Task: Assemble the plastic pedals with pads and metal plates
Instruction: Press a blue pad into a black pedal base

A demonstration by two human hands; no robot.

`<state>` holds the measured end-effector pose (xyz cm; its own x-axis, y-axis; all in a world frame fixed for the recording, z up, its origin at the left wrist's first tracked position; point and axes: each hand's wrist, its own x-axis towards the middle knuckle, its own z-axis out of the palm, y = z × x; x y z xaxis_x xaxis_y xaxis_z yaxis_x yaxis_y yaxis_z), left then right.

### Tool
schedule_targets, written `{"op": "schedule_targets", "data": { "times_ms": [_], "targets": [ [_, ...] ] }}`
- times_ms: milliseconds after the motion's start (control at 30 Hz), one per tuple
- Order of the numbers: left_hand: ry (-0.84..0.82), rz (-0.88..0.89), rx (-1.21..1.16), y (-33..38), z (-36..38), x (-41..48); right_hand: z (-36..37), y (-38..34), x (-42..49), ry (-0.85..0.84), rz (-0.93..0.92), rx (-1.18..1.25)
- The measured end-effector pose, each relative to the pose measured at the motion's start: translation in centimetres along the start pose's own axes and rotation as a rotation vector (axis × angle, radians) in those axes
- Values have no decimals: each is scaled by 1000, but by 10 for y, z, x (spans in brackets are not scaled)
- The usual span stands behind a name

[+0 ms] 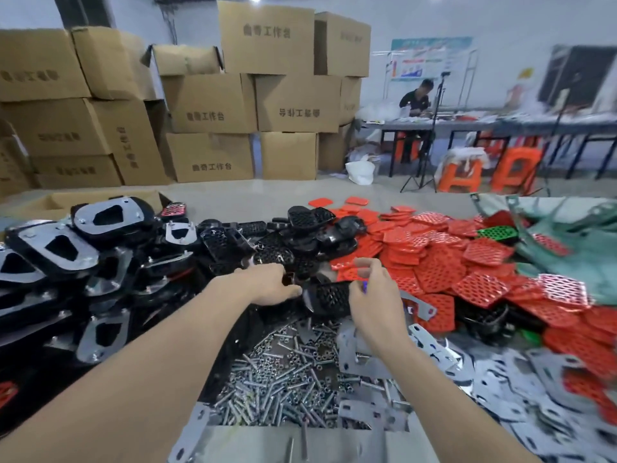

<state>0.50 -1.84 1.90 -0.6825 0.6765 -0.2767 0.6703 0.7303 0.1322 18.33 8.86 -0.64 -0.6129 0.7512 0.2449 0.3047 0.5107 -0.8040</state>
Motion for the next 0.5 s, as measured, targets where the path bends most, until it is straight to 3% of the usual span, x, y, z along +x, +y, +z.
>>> {"op": "schedule_targets", "data": {
  "times_ms": [167,300,367,500],
  "targets": [
    [-44,-47,-51,2,1,3,-18,-1,-7,43,15,117],
    [20,-54,-41,1,-2,-2,-34,-4,-12,81,0,163],
    [120,-32,-150,5,-8,-10,-41,-6,-14,102,-19,191],
    [486,55,-499,20,-32,-38,-48,-12,-22,48,-36,298]
  ]
}}
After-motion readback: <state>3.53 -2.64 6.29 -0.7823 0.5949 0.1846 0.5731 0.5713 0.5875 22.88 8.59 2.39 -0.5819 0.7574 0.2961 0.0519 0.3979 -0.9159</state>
